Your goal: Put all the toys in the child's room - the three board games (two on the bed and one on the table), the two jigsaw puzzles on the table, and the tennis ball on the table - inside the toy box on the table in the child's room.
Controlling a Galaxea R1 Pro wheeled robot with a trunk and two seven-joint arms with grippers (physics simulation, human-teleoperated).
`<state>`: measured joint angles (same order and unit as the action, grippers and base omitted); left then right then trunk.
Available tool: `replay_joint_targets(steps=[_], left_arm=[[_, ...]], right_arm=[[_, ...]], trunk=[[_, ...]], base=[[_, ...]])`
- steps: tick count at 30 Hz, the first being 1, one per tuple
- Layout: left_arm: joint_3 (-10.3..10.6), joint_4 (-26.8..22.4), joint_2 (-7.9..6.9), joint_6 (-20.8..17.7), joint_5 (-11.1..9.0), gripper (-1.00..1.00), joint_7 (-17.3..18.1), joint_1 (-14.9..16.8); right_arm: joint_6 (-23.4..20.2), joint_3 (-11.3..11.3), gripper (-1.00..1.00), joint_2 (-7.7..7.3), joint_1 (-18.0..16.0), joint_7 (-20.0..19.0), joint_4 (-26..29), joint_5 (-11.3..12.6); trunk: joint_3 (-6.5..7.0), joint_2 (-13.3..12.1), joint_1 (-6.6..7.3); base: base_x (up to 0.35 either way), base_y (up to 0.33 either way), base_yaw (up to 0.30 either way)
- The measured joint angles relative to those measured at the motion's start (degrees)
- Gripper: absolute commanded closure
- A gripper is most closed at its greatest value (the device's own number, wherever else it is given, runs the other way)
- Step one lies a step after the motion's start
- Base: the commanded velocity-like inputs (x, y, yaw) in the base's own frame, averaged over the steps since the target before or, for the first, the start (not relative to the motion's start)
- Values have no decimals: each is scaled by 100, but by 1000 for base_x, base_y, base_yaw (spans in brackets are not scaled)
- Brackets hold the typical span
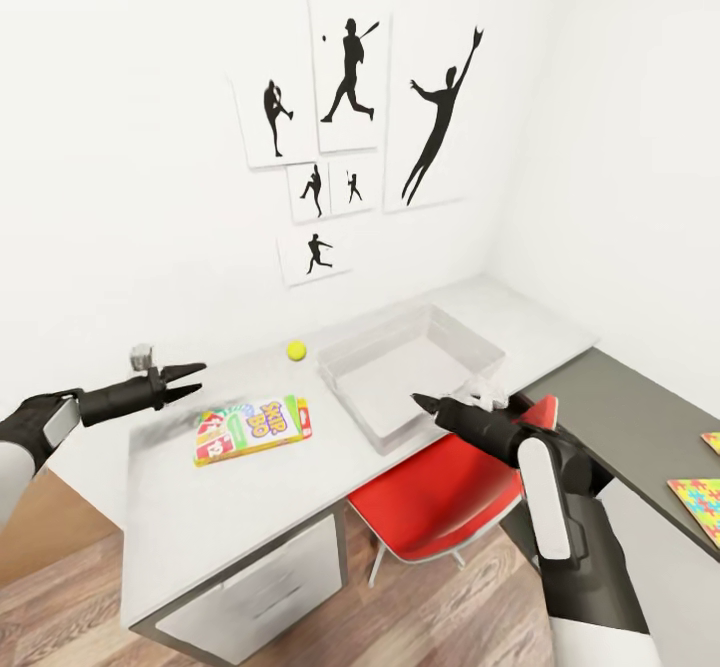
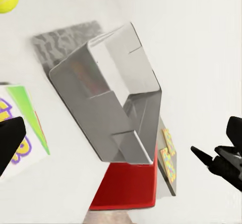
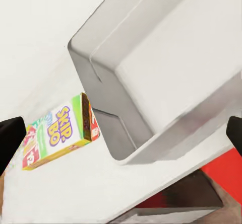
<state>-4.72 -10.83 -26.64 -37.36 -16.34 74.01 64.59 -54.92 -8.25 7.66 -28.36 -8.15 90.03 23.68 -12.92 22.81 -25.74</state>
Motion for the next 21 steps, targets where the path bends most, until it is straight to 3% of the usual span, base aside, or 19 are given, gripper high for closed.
replay_joint_targets(steps=[4,7,11,14,21], left_arm=[[-10,-1,-313,21,-5,-100,786,-381],[-10,-5,-561,51,-18,-100,1496,-760],[-6,10,-746,70,-41,-100,1570,-1141],[-14,16,-787,165,-61,-100,1570,-1379],[-81,-10,-817,305,-68,-100,1572,-1551]], right_arm=[[126,-521,-100,-18,379,-990,17,-3],[505,-1048,-100,-32,840,-2196,27,-47],[848,-1479,-100,-40,1295,-3383,24,-77],[930,-1600,-100,-41,1419,-3778,23,-98],[1115,-1634,-100,-37,1491,-3988,-42,-143]], trunk=[[37,0,0],[64,1,0],[101,0,0],[129,0,0],[194,0,0]], base=[[0,0,0],[0,0,0],[0,0,0],[0,0,0],[0,0,0]])
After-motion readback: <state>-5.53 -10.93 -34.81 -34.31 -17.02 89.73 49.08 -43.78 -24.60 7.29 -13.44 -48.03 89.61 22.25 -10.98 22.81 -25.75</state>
